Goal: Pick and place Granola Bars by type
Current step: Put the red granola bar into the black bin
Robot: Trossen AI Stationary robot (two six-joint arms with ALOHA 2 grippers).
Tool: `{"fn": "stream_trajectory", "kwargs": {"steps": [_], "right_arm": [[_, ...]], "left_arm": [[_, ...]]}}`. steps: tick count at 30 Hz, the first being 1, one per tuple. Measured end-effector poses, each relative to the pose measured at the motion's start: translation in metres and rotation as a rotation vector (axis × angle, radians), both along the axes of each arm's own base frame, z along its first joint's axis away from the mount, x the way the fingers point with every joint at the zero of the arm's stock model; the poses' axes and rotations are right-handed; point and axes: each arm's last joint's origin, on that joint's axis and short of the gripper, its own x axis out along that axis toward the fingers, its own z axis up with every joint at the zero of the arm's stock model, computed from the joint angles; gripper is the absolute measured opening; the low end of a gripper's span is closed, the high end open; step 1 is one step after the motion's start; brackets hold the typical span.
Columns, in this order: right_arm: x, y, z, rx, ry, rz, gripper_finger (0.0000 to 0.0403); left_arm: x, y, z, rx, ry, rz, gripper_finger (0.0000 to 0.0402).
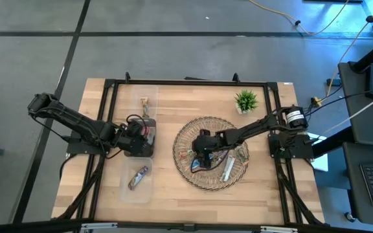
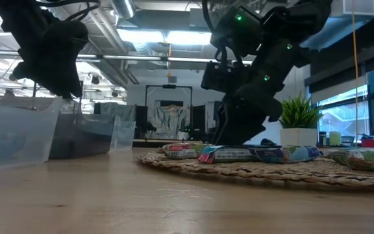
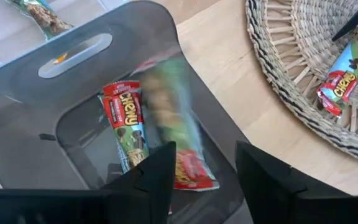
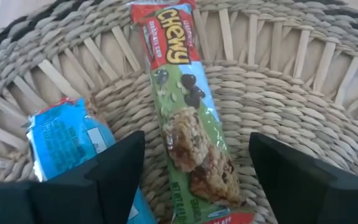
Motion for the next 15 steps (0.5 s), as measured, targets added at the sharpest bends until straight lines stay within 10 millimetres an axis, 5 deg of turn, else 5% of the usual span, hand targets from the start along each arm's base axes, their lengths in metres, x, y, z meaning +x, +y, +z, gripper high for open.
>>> {"fn": "stream_trajectory", "kwargs": {"steps": [15], "right_arm": [[-0.0012, -0.0003, -0.0004, -0.001, 0.014, -0.003, 0.0164]], "left_arm": [[0.0018, -0.0011, 0.0072, -0.038, -0.077, -0.021, 0.0165]]}}
